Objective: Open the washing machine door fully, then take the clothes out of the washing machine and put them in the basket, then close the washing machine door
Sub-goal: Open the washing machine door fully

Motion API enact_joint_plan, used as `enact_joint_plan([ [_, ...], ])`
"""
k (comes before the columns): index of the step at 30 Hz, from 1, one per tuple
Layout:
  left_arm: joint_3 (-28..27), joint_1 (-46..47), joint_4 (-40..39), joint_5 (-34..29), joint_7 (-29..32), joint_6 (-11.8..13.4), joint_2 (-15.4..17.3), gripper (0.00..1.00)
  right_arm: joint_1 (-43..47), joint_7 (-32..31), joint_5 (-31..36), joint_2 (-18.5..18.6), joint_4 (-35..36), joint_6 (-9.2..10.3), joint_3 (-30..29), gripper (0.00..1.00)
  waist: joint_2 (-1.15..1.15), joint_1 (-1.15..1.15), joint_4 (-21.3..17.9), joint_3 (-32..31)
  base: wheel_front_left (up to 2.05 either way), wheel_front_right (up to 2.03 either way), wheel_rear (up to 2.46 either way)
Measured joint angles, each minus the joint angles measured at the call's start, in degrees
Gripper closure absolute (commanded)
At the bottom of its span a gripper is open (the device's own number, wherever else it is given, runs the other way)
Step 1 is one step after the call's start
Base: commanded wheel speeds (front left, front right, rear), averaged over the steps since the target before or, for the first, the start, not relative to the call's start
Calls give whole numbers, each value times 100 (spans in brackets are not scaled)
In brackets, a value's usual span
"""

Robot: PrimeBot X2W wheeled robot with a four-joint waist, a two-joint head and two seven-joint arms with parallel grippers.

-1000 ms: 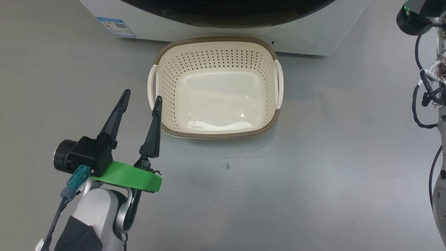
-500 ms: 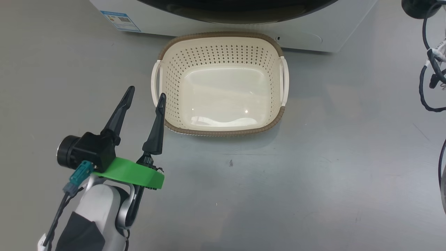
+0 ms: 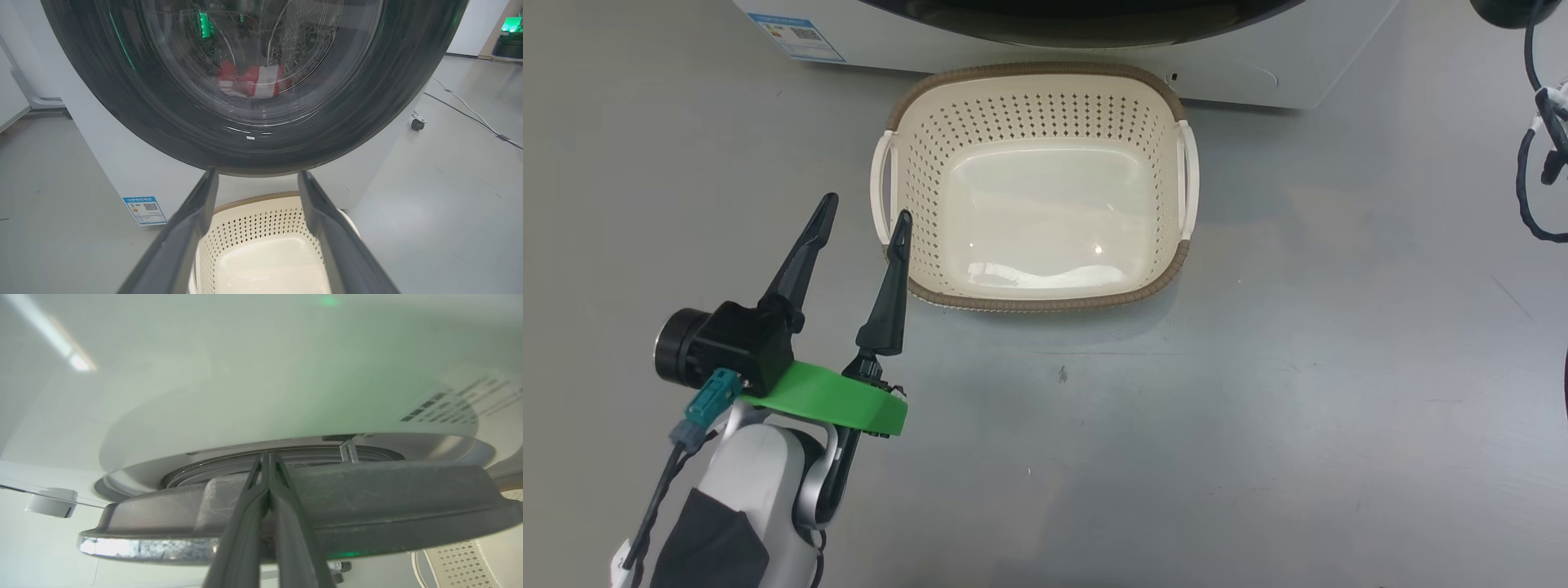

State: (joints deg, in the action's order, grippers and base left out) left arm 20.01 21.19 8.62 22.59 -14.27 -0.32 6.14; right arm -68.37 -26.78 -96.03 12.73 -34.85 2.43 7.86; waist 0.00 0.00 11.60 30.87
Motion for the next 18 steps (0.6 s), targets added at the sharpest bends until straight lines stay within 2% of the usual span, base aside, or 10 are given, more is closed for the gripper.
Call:
enact_joint_plan([
  [11, -12, 66, 49, -1, -1, -5, -22, 0, -73, -397, -132, 76, -159, -86, 18, 100, 0, 0, -10, 19, 0, 0, 0],
  [18, -40, 87, 182, -1, -2, -7, -27, 0, -61, -647, -227, 91, -322, -235, 47, 100, 0, 0, -36, -57, 0, 0, 0],
])
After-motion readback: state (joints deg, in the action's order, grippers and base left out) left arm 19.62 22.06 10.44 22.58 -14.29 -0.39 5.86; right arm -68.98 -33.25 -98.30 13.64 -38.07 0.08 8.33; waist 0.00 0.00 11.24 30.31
